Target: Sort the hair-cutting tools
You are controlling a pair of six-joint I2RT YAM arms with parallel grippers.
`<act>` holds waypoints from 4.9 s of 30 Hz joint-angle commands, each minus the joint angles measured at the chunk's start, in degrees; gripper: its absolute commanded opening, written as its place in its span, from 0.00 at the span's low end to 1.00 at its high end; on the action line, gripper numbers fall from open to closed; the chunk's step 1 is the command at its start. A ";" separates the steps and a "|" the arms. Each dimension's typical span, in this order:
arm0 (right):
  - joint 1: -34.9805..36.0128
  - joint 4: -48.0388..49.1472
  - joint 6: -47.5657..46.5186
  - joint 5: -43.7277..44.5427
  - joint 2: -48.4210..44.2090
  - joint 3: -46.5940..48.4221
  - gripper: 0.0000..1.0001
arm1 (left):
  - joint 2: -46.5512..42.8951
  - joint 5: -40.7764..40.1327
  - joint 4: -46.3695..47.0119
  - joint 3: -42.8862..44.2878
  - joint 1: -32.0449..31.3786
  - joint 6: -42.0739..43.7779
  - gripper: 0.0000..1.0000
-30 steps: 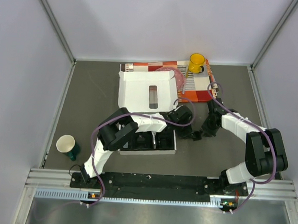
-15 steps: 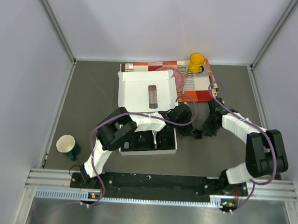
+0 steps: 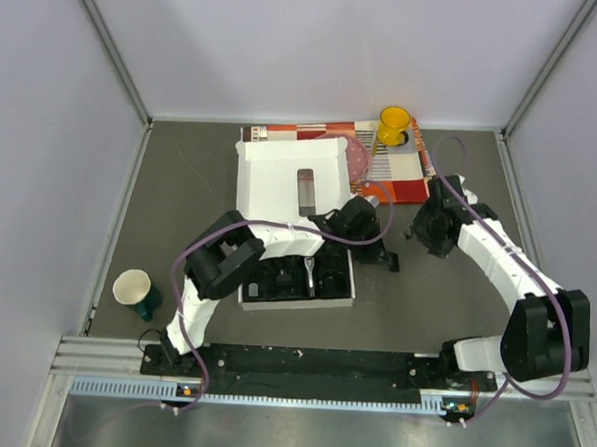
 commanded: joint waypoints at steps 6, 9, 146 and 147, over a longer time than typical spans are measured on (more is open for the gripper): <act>-0.29 -4.98 -0.82 -0.31 -7.07 3.56 0.58 | -10.44 16.80 6.01 -5.75 5.26 4.38 0.00; -0.29 -5.06 -0.73 -2.07 -8.83 2.50 0.57 | -15.10 18.13 3.39 -7.96 6.14 11.30 0.00; 33.02 23.68 -11.63 -9.72 9.80 9.97 0.14 | -44.90 -12.46 -19.48 -33.27 16.95 23.21 0.38; 33.02 23.07 -11.71 -10.24 9.89 9.97 0.14 | -44.90 -12.55 -19.56 -33.36 16.95 23.21 0.38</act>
